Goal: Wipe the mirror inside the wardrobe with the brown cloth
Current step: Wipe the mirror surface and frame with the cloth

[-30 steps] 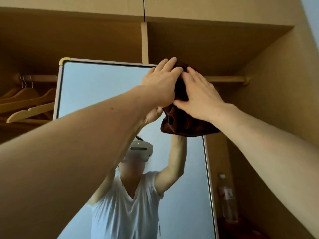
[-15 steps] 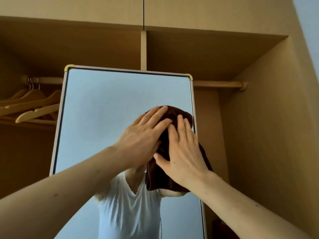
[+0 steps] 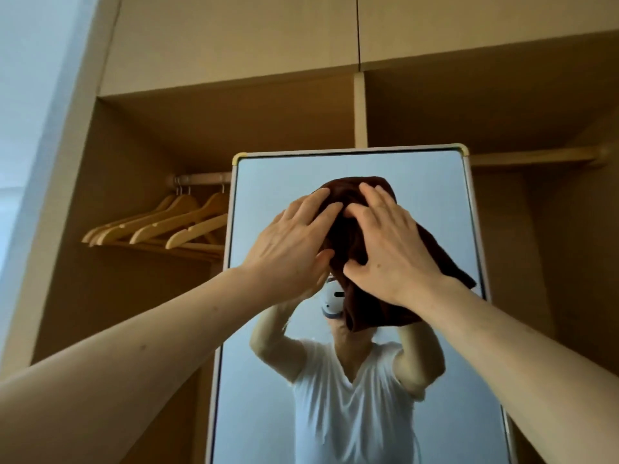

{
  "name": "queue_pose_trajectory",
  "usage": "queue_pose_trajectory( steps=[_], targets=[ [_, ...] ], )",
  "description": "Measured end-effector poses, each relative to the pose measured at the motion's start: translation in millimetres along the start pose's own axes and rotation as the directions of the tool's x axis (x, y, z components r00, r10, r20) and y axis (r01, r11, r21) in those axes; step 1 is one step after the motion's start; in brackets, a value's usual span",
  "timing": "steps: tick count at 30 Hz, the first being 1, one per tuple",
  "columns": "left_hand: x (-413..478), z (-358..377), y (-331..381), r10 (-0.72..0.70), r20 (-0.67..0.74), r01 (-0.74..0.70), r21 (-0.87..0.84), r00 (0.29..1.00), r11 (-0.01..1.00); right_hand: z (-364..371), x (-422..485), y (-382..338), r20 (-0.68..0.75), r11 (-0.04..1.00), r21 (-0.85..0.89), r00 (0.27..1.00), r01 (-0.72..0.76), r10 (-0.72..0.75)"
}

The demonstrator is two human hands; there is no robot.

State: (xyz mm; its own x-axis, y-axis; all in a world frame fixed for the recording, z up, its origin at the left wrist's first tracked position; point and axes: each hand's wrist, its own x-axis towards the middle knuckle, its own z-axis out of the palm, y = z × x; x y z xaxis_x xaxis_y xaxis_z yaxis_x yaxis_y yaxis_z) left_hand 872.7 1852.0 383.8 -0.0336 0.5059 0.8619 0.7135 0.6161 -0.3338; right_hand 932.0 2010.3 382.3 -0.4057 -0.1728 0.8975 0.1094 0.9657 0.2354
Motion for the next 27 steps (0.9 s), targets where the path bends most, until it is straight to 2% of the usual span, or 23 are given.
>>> queue_pose_trajectory(
  steps=[7, 9, 11, 14, 18, 20, 22, 27],
  targets=[
    [-10.9, -5.2, -19.8, -0.024, -0.018, 0.025, 0.041, 1.0, 0.999, 4.8, 11.5, -6.6, -0.03, 1.0, -0.015, 0.999, 0.015, -0.015],
    [-20.3, -6.6, -27.7, -0.093, -0.002, 0.093, 0.042, 0.996, 0.995, 5.1, 10.8, -6.2, -0.045, 1.0, -0.018, 0.999, 0.016, -0.017],
    [-29.8, -8.1, -37.2, -0.231, 0.039, 0.23, 0.017, 0.972, 0.973, 3.9, 10.0, -6.4, -0.043, 1.0, -0.013, 0.999, 0.016, -0.017],
    [-37.0, -10.2, -56.6, -0.43, 0.086, 0.434, -0.021, 0.899, 0.901, 0.5, 10.0, -8.9, -0.03, 1.0, -0.007, 1.0, -0.001, 0.001],
    [-27.3, -8.5, -80.6, -0.597, 0.207, 0.63, -0.176, 0.775, 0.756, -1.7, 11.3, -13.8, -0.017, 0.999, -0.018, 0.999, -0.028, 0.028],
    [-21.2, -5.0, -84.7, -0.617, 0.302, 0.687, -0.299, 0.726, 0.662, -1.7, 11.6, -18.2, -0.027, 0.998, -0.04, 0.999, -0.045, 0.044],
    [-16.7, 0.2, -85.7, -0.592, 0.385, 0.706, -0.396, 0.708, 0.587, 0.1, 13.9, -26.5, -0.043, 0.995, -0.07, 0.997, -0.064, 0.061],
    [-9.9, 9.4, -93.7, -0.535, 0.463, 0.707, -0.499, 0.707, 0.502, 7.4, 32.4, -55.9, 0.002, 0.98, -0.148, 0.991, -0.134, 0.136]
  ],
)
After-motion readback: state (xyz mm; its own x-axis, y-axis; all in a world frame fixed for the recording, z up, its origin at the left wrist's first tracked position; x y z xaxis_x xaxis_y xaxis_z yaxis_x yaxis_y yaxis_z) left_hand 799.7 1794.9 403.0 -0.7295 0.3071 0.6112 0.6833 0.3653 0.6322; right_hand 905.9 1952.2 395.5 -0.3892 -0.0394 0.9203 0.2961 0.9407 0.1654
